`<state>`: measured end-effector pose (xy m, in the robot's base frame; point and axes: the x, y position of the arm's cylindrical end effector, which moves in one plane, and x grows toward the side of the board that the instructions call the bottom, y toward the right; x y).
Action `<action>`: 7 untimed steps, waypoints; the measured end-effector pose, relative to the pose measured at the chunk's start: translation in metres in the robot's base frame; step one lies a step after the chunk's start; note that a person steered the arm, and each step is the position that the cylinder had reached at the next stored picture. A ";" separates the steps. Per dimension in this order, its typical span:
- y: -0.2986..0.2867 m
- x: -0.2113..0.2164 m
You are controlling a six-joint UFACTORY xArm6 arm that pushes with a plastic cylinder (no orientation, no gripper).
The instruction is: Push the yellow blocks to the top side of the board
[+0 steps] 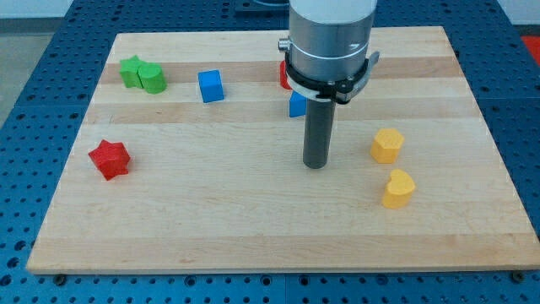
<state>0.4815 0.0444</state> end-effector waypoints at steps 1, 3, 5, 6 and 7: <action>0.046 0.000; 0.074 -0.023; 0.063 0.016; 0.062 0.019; 0.088 0.011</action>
<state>0.4926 0.1327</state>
